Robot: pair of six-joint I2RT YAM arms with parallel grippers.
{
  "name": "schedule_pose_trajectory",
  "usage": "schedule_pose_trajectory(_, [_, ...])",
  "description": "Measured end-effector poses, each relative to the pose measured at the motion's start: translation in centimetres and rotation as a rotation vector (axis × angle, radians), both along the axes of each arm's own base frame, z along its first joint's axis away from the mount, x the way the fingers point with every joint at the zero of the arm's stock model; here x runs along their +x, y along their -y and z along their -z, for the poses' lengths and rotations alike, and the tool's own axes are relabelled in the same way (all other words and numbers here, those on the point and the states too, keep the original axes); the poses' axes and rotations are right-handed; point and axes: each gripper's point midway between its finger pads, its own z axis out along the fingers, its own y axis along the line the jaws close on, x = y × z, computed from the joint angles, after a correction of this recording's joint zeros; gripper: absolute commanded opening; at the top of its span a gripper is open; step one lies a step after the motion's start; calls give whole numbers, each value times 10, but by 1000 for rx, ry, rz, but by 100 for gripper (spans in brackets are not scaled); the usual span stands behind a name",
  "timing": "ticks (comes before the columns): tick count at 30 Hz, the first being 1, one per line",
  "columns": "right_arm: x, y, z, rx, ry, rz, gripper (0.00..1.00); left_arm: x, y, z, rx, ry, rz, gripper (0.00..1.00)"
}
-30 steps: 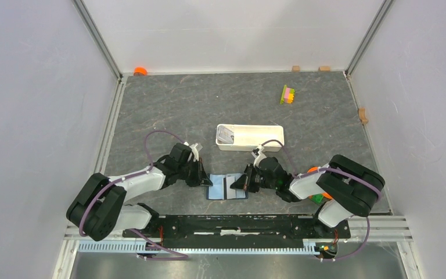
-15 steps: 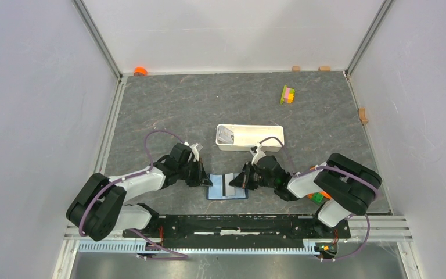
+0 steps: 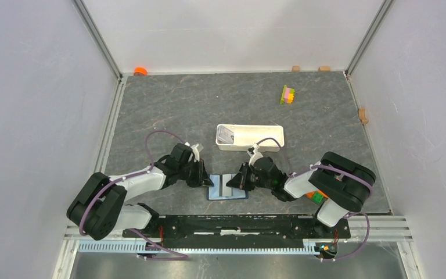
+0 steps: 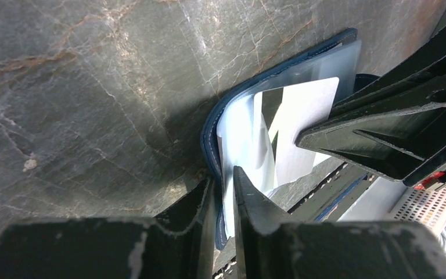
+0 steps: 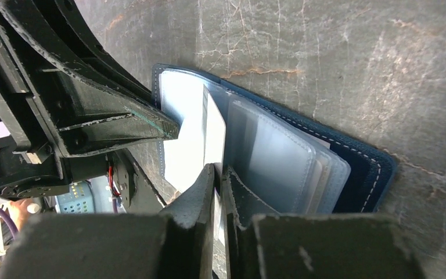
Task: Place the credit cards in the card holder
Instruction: Insert the credit card into the card holder.
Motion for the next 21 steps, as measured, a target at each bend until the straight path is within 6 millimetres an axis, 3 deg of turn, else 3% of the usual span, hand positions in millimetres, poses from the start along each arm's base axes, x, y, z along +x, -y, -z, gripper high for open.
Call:
schedule_pose_trajectory(4, [-3,0,2,-13,-9,0,13,-2,0,-1,3,0,4,24])
schedule_pose_trajectory(11, [-11,11,0,-48,-23,15,11,-8,-3,-1,20,-12,7,7])
schedule_pose_trajectory(21, [-14,16,1,-75,-35,22,10,-8,-2,-2,19,-7,9,6])
